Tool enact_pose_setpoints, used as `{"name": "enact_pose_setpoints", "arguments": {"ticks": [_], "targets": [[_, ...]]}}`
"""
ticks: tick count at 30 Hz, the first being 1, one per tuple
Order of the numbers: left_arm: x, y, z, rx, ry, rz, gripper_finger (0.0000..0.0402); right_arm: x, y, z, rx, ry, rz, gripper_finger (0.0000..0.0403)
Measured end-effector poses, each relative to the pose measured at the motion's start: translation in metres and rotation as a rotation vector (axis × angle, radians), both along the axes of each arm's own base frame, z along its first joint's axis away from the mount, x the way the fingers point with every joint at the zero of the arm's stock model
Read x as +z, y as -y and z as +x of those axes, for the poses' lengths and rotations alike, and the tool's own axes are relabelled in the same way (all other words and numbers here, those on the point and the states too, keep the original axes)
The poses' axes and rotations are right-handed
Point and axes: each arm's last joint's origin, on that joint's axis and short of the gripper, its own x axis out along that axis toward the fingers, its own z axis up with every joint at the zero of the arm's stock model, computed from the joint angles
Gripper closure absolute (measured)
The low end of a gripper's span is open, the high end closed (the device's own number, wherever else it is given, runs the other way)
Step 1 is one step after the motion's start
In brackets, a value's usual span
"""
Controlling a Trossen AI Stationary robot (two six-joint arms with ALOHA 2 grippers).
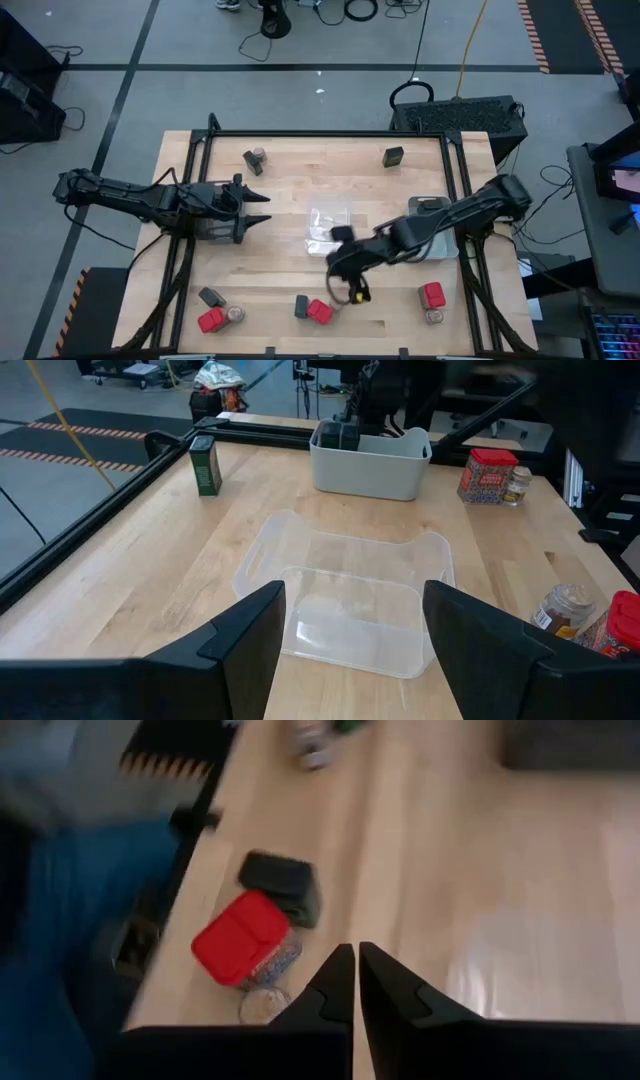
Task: Sort spices by type
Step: Put the black seasoning can into the gray bin
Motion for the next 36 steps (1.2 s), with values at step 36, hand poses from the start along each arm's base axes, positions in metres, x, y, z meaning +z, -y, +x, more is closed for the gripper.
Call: {"name": "enact_pose_setpoints", "arguments": {"ticks": [36], "targets": [[-0.002,0.000,-0.001,-0.001,-0.019,0.007,0.0160,-0.053,-0.054,0.107,0.714,-0.023,-0.512,0.0247]]}}
